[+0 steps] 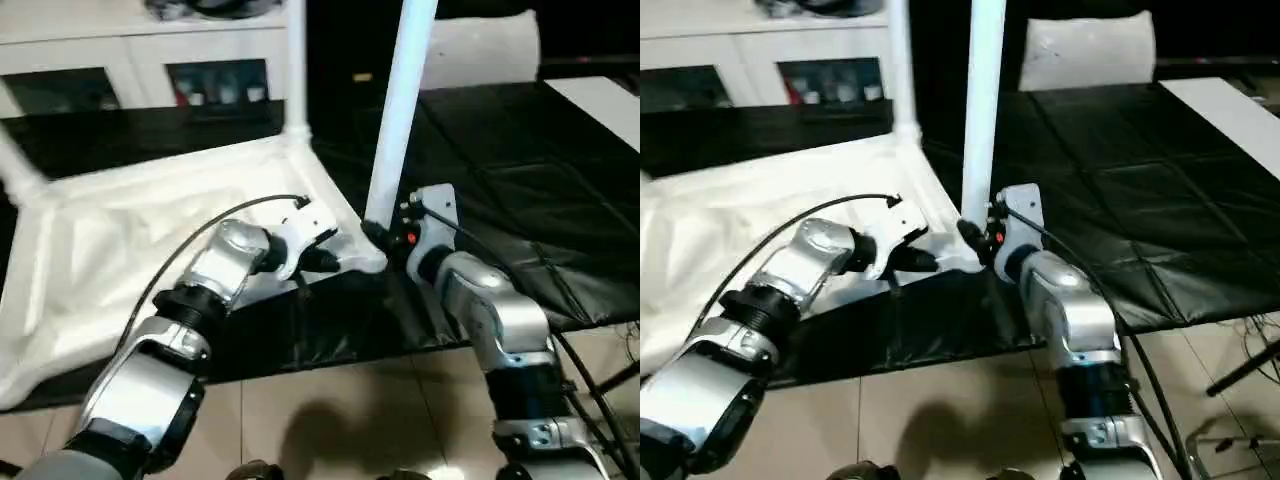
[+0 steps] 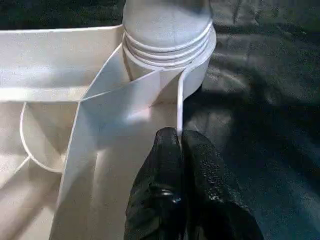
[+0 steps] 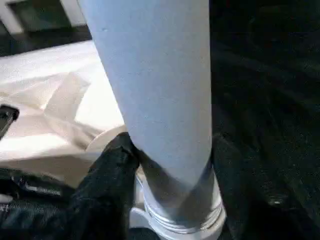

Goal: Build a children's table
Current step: Rotate leg to tighten

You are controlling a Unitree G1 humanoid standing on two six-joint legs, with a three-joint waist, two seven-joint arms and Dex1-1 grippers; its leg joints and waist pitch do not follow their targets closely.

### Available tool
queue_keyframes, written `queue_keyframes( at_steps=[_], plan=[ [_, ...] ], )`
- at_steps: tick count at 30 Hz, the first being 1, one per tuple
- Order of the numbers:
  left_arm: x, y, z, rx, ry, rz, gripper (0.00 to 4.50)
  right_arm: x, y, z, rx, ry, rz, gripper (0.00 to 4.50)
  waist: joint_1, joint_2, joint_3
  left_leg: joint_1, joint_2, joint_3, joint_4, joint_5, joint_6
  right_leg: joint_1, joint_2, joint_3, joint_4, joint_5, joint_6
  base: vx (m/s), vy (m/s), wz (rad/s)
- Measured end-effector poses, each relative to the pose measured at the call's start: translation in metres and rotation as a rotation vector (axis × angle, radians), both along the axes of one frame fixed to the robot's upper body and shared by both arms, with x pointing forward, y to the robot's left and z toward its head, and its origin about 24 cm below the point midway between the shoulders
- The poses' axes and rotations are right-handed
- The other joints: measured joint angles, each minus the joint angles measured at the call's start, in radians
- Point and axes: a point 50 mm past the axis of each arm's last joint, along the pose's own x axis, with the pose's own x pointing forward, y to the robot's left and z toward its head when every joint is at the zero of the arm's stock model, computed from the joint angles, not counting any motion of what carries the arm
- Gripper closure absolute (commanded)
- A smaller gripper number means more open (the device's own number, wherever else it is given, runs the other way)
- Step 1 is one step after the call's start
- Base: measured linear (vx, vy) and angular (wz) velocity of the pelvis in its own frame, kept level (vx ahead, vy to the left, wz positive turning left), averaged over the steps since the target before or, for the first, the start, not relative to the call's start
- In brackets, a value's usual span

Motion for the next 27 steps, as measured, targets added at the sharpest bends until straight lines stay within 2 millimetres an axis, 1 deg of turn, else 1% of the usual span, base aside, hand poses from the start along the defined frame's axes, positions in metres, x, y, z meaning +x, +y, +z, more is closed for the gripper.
queue_keyframes(
  at_steps=[3,5,6,8,10,11,12,14,15,17,18,21,26,27],
  plan=[
    [0.001,0.0,0.002,-0.002,-0.006,-0.002,4.5,0.0,0.0,0.001,0.007,-0.012,-0.005,1.44,0.003,0.0,0.0,0.0,0.001,0.0,-0.005,0.0,0.0,-0.002,0.001,-0.001,0.0,0.0,0.003,0.022,-0.01,0.0],
    [0.001,0.0,0.003,0.002,-0.016,-0.019,4.5,-0.001,0.0,0.002,0.013,-0.026,0.011,1.41,0.005,0.0,0.0,-0.001,0.002,0.0,-0.007,0.0,0.0,-0.003,0.001,-0.002,0.0,-0.001,0.004,0.0,0.0,0.0],
    [0.0,0.001,0.003,0.006,-0.02,-0.035,4.5,-0.001,-0.002,0.002,0.015,-0.03,0.024,1.27,0.005,0.0,0.0,-0.002,0.002,0.0,-0.007,0.0,0.0,-0.004,0.001,-0.003,0.0,-0.001,0.004,0.0,0.0,0.0],
    [-0.002,0.008,0.005,0.021,-0.039,-0.1,4.5,-0.007,-0.012,0.001,0.0,-0.046,0.08,1.01,0.008,0.0,0.0,-0.006,0.002,0.0,-0.007,0.0,0.0,-0.007,0.001,-0.003,-0.001,-0.001,0.004,0.0,0.0,0.0],
    [-0.005,0.01,0.005,0.021,-0.037,-0.157,4.5,-0.013,-0.017,-0.002,-0.003,-0.044,0.133,0.98,0.009,0.0,0.0,-0.008,0.002,0.0,-0.006,0.0,0.001,-0.008,0.001,-0.003,-0.001,-0.001,0.004,0.0,0.0,0.0],
    [-0.007,0.012,0.005,0.027,-0.047,-0.205,4.5,-0.016,-0.021,-0.003,-0.011,-0.043,0.17,0.75,0.011,0.0,0.001,-0.008,0.002,0.0,-0.006,0.0,0.001,-0.009,0.001,-0.003,-0.001,-0.001,0.004,0.0,0.0,0.0],
    [-0.01,0.014,0.005,0.025,-0.047,-0.238,4.5,-0.017,-0.024,-0.003,-0.013,-0.043,0.198,0.75,0.014,0.0,0.001,-0.008,0.002,0.0,-0.006,0.0,0.001,-0.009,0.001,-0.003,-0.001,-0.001,0.004,0.0,0.0,0.0],
    [-0.015,0.016,0.004,0.03,-0.044,-0.313,4.5,-0.022,-0.036,-0.001,-0.045,-0.053,0.265,0.52,0.03,-0.001,0.001,-0.008,0.002,0.0,-0.006,0.0,0.001,-0.009,0.001,-0.003,0.0,-0.001,0.004,0.0,0.0,0.0],
    [-0.017,0.018,0.004,0.042,-0.041,-0.351,4.5,-0.025,-0.04,0.002,-0.062,-0.06,0.316,0.52,0.035,-0.001,0.001,-0.008,0.002,0.0,-0.006,0.0,0.001,-0.008,0.001,-0.003,0.0,-0.001,0.004,0.0,0.0,0.0],
    [-0.02,0.024,0.005,0.062,-0.027,-0.407,4.5,-0.03,-0.049,0.005,-0.081,-0.062,0.397,0.31,0.044,-0.002,0.002,-0.006,0.002,0.0,-0.005,0.0,0.001,-0.007,0.001,-0.003,0.0,-0.001,0.004,0.0,0.0,0.0],
    [-0.021,0.025,0.006,0.069,-0.025,-0.436,4.5,-0.033,-0.051,0.007,-0.086,-0.063,0.446,0.15,0.048,-0.002,0.002,-0.006,0.003,0.001,-0.004,0.0,0.001,-0.007,0.001,-0.003,0.0,-0.001,0.004,0.0,0.0,0.0],
    [-0.026,0.028,0.006,0.073,0.011,-0.512,4.5,-0.04,-0.058,0.012,-0.102,-0.057,0.563,0.03,0.058,-0.002,0.002,-0.006,0.003,0.001,-0.004,0.0,0.001,-0.006,0.001,-0.003,0.0,-0.001,0.004,0.0,0.0,0.0],
    [-0.033,0.033,0.007,0.093,0.059,-0.618,4.5,-0.051,-0.06,0.015,-0.079,-0.007,0.764,0.03,0.061,-0.003,0.003,-0.006,0.003,0.002,-0.005,0.0,0.001,-0.006,0.0,-0.003,0.0,-0.001,0.004,0.0,0.0,0.0],
    [-0.033,0.034,0.008,0.097,0.066,-0.632,4.5,-0.052,-0.06,0.016,-0.076,-0.002,0.786,0.3,0.061,-0.003,0.003,-0.006,0.003,0.002,-0.005,0.0,0.001,-0.006,0.0,-0.003,0.0,-0.001,0.004,0.0,0.0,0.0]
  ],
)
